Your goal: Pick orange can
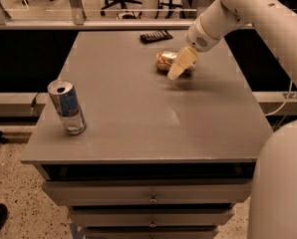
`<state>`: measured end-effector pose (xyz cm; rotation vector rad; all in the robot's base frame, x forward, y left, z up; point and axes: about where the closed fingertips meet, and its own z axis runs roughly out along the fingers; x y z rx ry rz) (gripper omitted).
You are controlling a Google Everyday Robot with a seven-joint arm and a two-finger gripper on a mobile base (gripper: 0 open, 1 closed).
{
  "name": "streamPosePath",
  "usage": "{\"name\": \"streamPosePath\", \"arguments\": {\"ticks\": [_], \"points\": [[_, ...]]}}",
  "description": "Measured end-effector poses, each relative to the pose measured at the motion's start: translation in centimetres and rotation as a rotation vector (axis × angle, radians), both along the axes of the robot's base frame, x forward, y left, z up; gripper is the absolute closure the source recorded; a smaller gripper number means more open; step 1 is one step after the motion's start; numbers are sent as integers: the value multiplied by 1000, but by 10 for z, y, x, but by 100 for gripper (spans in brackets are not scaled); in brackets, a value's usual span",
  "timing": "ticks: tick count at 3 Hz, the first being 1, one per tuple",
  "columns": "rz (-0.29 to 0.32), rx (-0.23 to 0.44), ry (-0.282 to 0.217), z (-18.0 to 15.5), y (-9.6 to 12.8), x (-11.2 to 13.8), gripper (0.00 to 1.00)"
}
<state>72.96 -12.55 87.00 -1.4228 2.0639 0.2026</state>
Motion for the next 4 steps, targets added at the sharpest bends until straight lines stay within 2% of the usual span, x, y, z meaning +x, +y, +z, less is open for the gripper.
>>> {"name": "streamPosePath", "arguments": {"ticks": [1,2,3,4], "points": [[11,-12,24,-10,8,1,18],[19,-19,40,-17,12,1,41],[32,-20,43,-18,15,-2,65],[62,18,23,-2,17,-10,88]]}}
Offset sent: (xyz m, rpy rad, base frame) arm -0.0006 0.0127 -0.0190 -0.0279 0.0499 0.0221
